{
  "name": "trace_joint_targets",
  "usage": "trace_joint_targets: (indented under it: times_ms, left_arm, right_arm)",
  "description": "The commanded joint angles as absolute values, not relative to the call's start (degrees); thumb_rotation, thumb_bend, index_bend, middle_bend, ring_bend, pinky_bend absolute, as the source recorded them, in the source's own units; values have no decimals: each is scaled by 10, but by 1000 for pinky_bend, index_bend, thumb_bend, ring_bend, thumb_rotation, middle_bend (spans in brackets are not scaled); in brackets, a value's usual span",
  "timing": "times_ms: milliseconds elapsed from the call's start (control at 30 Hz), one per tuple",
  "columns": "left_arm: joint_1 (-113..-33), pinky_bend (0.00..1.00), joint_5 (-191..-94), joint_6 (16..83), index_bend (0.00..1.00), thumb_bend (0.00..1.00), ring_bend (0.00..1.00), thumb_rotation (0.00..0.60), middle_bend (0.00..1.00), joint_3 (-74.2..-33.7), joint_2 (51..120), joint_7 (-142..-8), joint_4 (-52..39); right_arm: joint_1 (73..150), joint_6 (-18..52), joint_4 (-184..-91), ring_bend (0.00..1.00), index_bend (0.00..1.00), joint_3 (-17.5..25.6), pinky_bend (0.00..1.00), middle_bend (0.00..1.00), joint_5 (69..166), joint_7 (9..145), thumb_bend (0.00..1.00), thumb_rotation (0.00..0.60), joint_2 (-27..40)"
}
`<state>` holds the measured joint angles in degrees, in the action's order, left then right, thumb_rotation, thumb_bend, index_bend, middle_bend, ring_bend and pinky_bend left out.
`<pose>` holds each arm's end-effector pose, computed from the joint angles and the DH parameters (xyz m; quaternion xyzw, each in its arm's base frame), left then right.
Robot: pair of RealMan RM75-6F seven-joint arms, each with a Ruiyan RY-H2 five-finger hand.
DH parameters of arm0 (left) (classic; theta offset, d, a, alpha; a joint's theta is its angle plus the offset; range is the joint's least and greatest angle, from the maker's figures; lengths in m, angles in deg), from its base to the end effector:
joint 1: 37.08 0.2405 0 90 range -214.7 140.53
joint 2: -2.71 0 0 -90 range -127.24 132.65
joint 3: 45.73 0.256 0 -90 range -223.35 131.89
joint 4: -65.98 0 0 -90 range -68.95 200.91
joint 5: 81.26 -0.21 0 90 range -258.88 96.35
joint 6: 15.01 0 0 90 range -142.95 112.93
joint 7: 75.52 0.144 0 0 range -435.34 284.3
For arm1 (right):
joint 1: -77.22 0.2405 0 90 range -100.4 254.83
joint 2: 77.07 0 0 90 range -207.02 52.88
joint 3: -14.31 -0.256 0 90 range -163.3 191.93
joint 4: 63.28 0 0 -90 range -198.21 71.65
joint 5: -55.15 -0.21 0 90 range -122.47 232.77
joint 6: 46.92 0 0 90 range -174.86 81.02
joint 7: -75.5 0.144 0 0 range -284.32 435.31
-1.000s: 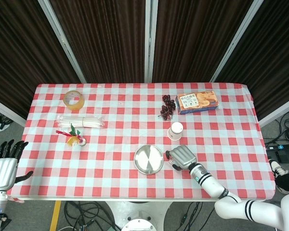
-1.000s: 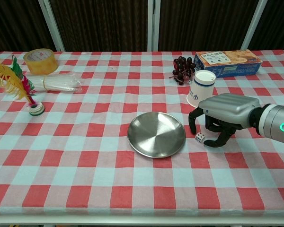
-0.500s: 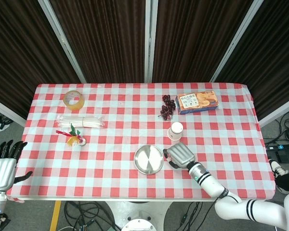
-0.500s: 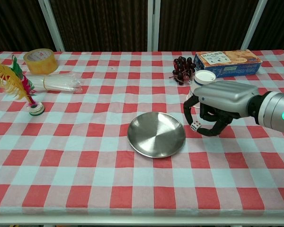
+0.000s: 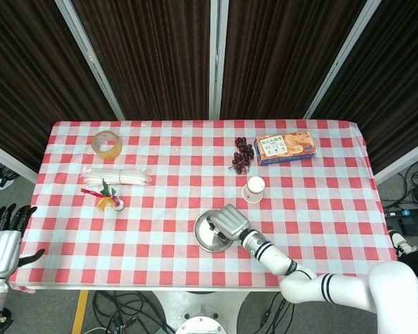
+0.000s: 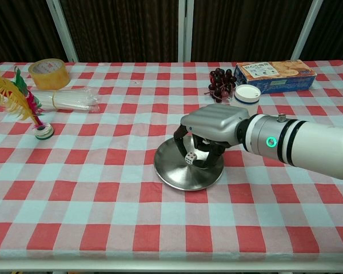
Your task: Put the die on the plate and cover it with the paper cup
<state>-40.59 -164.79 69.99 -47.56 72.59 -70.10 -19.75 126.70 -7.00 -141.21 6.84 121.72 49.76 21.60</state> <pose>-0.3356 0.1704 0.1369 -0.5994 -0.3773 -0.3356 0.6211 -0.1078 -0.3167 -0.1023 0.8597 -0.3088 0.2845 0.2908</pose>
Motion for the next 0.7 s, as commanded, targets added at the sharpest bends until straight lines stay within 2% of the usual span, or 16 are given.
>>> trace_joint_targets:
  times_ms: [33,167,233,300,367,467,567,633,700]
  left_arm:
    - [-406,18,-1648,700,142,0,22,600,129,-476,727,-701,-197]
    - [-406,18,-1651,703,142,0,22,600,129,-476,726,-702,-197]
    - [-405,18,-1653,706,142,0,22,600,129,-476,725,-703,-198]
    - [-404,18,-1655,708,142,0,22,600,129,-476,726,-704,-198]
    - [-404,18,-1656,708,142,0,21,600,129,-475,726,-704,-197]
    - [-405,18,-1657,707,142,0,22,600,129,-475,726,-704,-198]
    - [-406,18,-1659,707,142,0,22,600,129,-475,727,-703,-198]
    - [-407,18,-1660,706,143,0,21,600,129,-476,727,-701,-199]
    - [-409,18,-1662,705,142,0,21,600,129,-476,726,-699,-201]
  right_arm:
    - [1265,-63,-1419,903,228,69,956,937,1220,509,272,600,212]
    - [1251,-32,-1460,828,91,63,944,860,1241,542,237,600,180]
    - [1233,2,-1491,732,51,59,931,749,1265,573,236,600,151]
    - [1209,48,-1519,639,44,56,874,639,1294,612,235,600,118]
    - [1187,86,-1537,525,42,54,753,532,1315,649,232,600,89]
    - [1152,136,-1548,274,57,46,412,375,1325,713,231,600,48]
    - [1127,143,-1545,87,61,34,159,249,1287,774,229,600,23]
    - [1123,109,-1540,24,61,29,94,192,1247,808,221,600,5]
    - [1128,67,-1525,6,62,25,78,168,1213,834,189,600,-5]
